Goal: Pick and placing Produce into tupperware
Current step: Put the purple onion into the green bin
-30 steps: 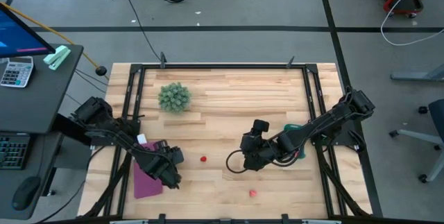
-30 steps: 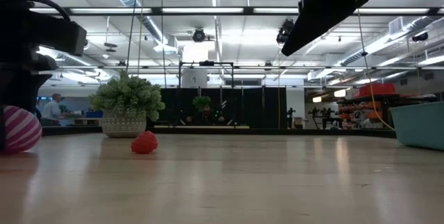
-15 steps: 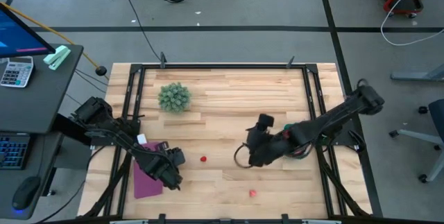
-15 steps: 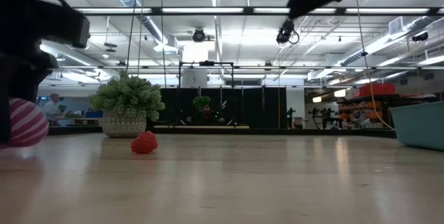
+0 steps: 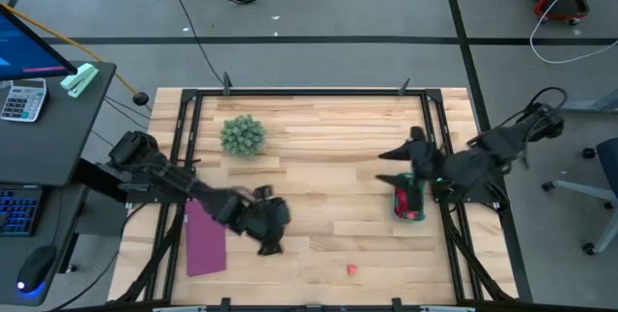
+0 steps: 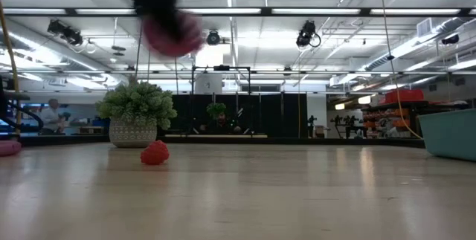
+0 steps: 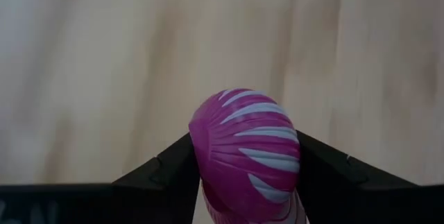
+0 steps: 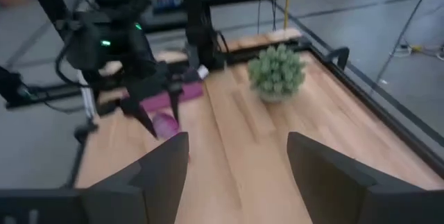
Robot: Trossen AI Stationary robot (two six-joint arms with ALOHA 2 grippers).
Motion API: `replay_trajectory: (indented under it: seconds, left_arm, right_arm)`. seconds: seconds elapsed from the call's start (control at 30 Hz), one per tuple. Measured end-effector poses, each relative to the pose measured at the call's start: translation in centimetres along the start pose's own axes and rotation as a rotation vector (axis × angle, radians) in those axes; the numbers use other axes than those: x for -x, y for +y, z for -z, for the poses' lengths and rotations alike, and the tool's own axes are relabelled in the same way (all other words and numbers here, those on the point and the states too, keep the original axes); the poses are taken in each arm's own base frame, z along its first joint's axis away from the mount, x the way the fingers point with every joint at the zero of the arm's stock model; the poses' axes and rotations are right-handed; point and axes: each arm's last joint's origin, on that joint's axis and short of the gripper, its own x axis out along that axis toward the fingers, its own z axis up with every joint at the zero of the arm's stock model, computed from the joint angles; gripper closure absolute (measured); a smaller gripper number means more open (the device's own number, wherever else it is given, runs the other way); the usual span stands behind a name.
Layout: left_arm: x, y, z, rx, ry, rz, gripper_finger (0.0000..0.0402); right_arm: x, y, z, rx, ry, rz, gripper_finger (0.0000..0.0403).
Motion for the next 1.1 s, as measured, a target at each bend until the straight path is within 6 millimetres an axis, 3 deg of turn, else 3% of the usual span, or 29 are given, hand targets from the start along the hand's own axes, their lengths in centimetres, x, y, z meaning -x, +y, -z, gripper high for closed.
replay_trajectory:
  seconds: [0.17,0.37,0.43,0.57,0.77,0.93,1.1]
  left_arm:
    - [0.2,2.7,-6.5,-0.056,-0.315,0.022,0.0191]
    - [0.4,7.9,-12.4,-0.023,-0.685,0.076,0.0200]
    - [-0.3,9.5,-13.6,0.012,-0.761,0.117,0.0203]
    - [-4.5,11.3,-14.7,0.049,-0.767,0.182,0.0204]
    - [-11.9,10.4,-17.4,0.032,-0.775,0.251,0.0205]
    - [-15.9,8.3,-20.6,-0.003,-0.819,0.338,0.0208]
    - [-19.0,6.2,-21.7,-0.029,-0.801,0.373,0.0204]
  right_arm:
    - [2.0,-1.3,-0.7,-0.021,-0.056,-0.025,0.0149]
    - [2.0,-1.3,-0.7,-0.005,-0.055,-0.026,0.0149]
    - [1.8,-1.2,-0.6,0.004,-0.048,-0.023,0.0149]
    - [1.4,-1.0,-0.5,0.015,-0.055,0.026,0.0149]
    - [1.1,-1.5,-0.7,-0.003,-0.099,0.150,0.0149]
    - [0.9,-1.9,-0.9,-0.021,-0.105,0.183,0.0149]
    - [0.9,-1.9,-0.8,-0.035,-0.105,0.184,0.0149]
